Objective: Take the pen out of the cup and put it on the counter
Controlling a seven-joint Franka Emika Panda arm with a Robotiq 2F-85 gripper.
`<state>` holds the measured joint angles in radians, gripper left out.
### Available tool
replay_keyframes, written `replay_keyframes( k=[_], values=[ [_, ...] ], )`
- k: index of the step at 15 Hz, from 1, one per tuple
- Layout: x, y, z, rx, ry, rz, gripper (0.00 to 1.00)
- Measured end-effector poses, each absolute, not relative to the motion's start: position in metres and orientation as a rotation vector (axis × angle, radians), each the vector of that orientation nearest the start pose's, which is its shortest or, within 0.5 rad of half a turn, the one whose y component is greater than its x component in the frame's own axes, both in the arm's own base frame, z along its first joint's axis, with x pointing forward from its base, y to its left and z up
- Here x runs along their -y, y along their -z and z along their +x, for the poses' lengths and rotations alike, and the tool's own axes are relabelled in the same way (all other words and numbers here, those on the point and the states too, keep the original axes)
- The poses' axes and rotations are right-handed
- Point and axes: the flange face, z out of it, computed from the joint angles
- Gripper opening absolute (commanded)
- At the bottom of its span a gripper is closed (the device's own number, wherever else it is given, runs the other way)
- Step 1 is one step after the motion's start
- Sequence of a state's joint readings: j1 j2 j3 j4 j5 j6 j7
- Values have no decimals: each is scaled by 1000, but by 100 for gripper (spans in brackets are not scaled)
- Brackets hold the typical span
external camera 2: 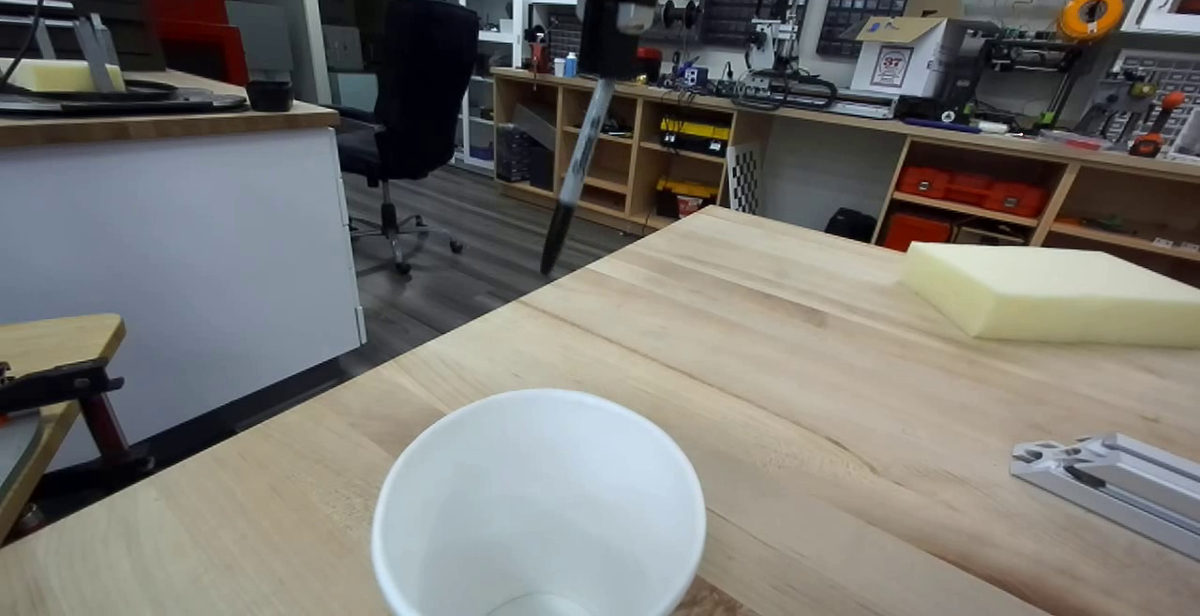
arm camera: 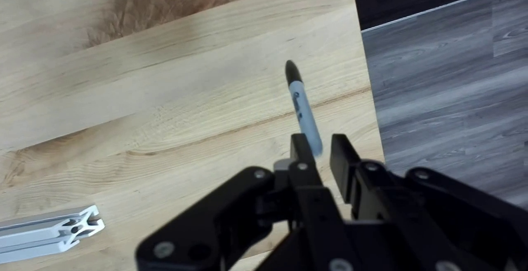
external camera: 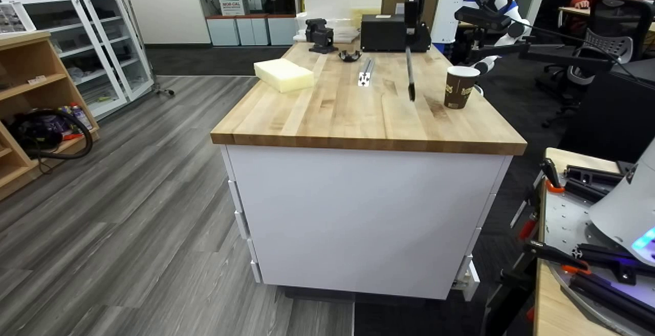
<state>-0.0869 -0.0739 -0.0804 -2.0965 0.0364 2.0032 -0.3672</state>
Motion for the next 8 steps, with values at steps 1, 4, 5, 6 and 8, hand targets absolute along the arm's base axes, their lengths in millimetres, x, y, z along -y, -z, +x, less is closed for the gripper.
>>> replay_keyframes(
  k=[1, 4, 5, 6, 8],
  values=[
    [85, -448, 518, 304, -23, -3083, 57],
    [83, -440, 515, 328, -48, -3078, 75],
    [83, -438, 514, 330, -53, -3077, 81],
    [82, -436, 513, 331, -58, -3077, 64],
    [82, -434, 512, 333, -65, -3077, 77]
  ],
)
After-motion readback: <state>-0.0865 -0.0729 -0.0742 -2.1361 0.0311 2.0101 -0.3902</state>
